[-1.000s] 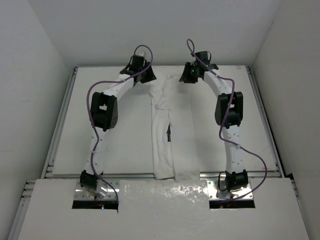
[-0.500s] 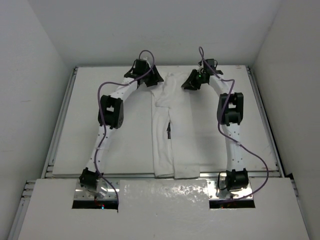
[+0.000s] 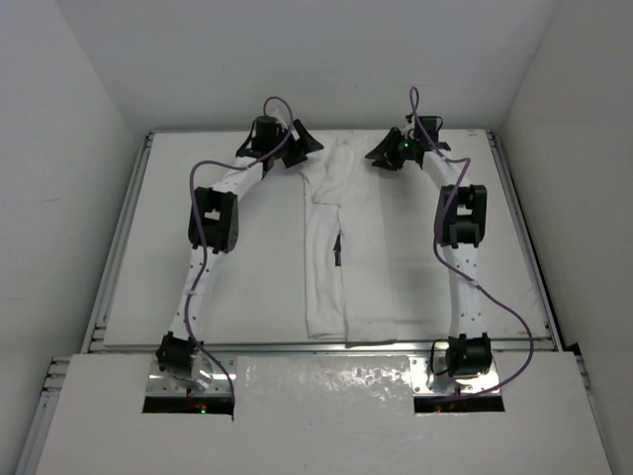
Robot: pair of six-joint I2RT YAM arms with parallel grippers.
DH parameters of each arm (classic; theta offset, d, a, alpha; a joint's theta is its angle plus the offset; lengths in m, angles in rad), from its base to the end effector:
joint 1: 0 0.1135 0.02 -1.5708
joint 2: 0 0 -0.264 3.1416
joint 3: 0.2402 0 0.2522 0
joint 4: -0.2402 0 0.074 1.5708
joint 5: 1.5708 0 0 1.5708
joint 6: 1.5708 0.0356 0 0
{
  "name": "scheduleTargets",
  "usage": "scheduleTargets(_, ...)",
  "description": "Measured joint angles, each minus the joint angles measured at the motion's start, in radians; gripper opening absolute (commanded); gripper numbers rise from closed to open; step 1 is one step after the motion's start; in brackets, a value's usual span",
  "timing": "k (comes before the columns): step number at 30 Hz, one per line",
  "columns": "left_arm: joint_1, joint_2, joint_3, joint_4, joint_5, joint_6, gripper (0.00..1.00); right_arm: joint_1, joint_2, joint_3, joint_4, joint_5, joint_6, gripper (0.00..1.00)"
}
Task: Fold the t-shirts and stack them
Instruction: Rotate the tshirt 90 degrees
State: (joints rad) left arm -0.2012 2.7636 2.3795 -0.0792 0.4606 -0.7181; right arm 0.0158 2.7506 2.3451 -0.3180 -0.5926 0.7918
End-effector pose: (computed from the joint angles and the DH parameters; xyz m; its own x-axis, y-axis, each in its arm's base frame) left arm 0.5942 -0.1373 0.1274 -0.7039 -0.4580 -0.5430 0.1401 0.6599 -0.7382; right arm 0.5900 0.0292 0.1041 -0.7722 0.5782 -0.2635 0.1678 0.5855 0.7931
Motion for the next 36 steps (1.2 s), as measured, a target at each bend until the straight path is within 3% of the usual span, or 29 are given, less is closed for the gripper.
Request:
scheduleTargets(7, 0.000, -0.090, -0.031, 0.061, -0.010, 0.045, 0.79, 0.009, -0.030, -0.019, 0.035, 0.007, -0.061, 0.46)
scheduleTargets(13, 0.000, -0.292, -0.136, 0.029, -0.117, 0.066, 0.74, 0.066, -0.198, -0.084, 0.016, 0.078, -0.188, 0.47)
scheduleTargets(16, 0.004, -0.473, -0.327, -0.024, -0.240, 0.055, 0.74, 0.156, -0.330, -0.172, 0.006, 0.163, -0.268, 0.48)
scheduleTargets(19, 0.026, -0.694, -0.665, -0.031, -0.345, 0.004, 0.77, 0.288, -0.394, -0.192, 0.004, 0.257, -0.356, 0.48)
scheduleTargets(23, 0.100, -0.969, -1.159, -0.016, -0.408, -0.078, 0.80, 0.440, -0.362, -0.178, 0.008, 0.333, -0.452, 0.43)
scheduleTargets(25, 0.141, -1.070, -1.323, -0.046, -0.439, -0.092, 0.79, 0.479, -0.311, -0.157, 0.007, 0.355, -0.486, 0.41)
scheduleTargets(29, 0.118, -1.156, -1.432, -0.051, -0.441, -0.069, 0.79, 0.483, -0.224, -0.156, -0.003, 0.424, -0.552, 0.42)
scheduleTargets(36, 0.076, -1.208, -1.493, -0.011, -0.398, -0.016, 0.78, 0.457, -0.206, -0.182, -0.017, 0.540, -0.658, 0.43)
